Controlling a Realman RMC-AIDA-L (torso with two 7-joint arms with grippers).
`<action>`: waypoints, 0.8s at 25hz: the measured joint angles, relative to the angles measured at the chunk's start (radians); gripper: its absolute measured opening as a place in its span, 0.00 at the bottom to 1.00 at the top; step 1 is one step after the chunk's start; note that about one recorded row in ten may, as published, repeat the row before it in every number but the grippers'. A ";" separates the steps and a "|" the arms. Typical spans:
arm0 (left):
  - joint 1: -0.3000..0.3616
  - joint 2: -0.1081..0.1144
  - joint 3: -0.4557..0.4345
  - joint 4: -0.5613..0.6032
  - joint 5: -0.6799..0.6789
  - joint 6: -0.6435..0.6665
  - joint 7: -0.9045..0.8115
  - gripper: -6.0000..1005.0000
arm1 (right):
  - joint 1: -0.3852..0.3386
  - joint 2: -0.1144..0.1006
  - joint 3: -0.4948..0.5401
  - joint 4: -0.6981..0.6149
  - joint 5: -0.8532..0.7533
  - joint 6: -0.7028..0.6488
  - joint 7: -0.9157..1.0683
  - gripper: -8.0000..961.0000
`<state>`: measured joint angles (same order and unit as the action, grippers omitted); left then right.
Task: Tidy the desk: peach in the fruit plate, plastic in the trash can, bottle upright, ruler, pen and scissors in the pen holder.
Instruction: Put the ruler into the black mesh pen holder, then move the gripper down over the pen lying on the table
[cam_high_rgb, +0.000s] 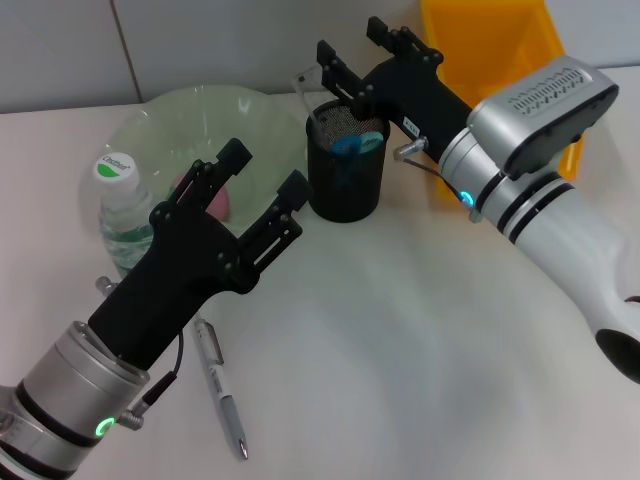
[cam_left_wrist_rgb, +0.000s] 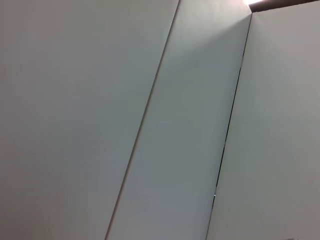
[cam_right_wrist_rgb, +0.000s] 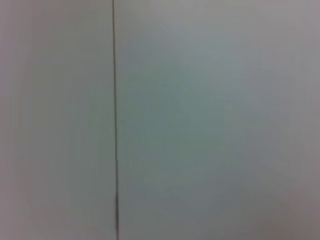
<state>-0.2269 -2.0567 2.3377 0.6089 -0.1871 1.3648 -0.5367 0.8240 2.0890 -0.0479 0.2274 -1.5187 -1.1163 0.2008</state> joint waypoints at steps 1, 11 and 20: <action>0.000 0.000 0.000 0.000 0.000 0.002 0.000 0.80 | -0.006 -0.001 0.002 -0.002 -0.009 -0.008 0.021 0.55; 0.013 0.012 -0.001 0.000 0.039 0.021 -0.013 0.80 | -0.152 -0.011 -0.004 -0.201 -0.216 -0.319 0.521 0.79; 0.014 0.033 -0.012 -0.003 0.139 0.021 -0.064 0.80 | -0.319 -0.015 -0.014 -0.542 -0.427 -0.678 0.901 0.79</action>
<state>-0.2134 -2.0238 2.3259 0.6064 -0.0480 1.3854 -0.6007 0.5049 2.0738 -0.0620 -0.3141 -1.9461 -1.7945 1.1018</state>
